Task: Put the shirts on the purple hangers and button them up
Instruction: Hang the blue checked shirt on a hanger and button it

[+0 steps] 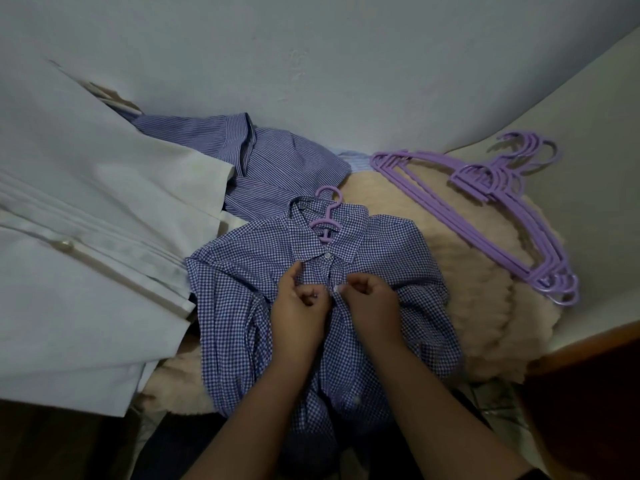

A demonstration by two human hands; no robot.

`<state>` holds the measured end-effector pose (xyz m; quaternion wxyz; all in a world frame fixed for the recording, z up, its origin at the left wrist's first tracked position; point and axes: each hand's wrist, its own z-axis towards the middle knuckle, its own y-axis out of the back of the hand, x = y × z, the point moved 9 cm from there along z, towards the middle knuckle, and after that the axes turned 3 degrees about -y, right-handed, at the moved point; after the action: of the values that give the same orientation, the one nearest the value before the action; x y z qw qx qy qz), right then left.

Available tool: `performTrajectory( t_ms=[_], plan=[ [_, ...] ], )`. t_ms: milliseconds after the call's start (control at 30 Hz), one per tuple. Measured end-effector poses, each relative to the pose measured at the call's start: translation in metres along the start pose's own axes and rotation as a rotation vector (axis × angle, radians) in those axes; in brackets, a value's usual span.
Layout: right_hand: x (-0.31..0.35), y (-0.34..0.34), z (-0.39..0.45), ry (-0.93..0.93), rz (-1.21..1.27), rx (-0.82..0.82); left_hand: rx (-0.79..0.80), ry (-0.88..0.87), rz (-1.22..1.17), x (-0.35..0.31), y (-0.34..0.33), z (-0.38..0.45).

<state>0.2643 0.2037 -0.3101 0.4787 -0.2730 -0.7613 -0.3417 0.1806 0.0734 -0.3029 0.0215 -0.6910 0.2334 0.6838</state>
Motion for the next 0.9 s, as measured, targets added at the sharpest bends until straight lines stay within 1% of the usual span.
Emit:
performTrajectory(
  t_ms=[167, 267, 333, 433, 500, 700, 900],
  plan=[
    [-0.002, -0.006, 0.006, -0.039, -0.031, 0.013, 0.016, 0.098, -0.081, 0.009, 0.0, 0.006],
    [-0.001, -0.007, 0.007, -0.064, -0.01, 0.013, 0.03, 0.205, -0.224, 0.019, -0.002, 0.008],
    [-0.002, -0.006, 0.007, -0.085, 0.032, 0.013, 0.034, 0.243, -0.291, 0.023, -0.003, 0.008],
    [-0.004, -0.006, 0.005, -0.122, 0.109, 0.014, 0.016, 0.245, -0.327, 0.023, -0.001, 0.009],
    [-0.002, -0.005, 0.003, -0.115, 0.136, 0.021, 0.019, 0.245, -0.349, 0.022, -0.002, 0.009],
    [0.007, -0.003, -0.004, -0.012, 0.06, 0.032, 0.03, 0.258, -0.34, 0.019, -0.005, 0.007],
    [0.006, -0.003, -0.001, 0.009, -0.002, 0.006, 0.035, 0.274, -0.402, 0.02, -0.004, 0.004]
  ],
)
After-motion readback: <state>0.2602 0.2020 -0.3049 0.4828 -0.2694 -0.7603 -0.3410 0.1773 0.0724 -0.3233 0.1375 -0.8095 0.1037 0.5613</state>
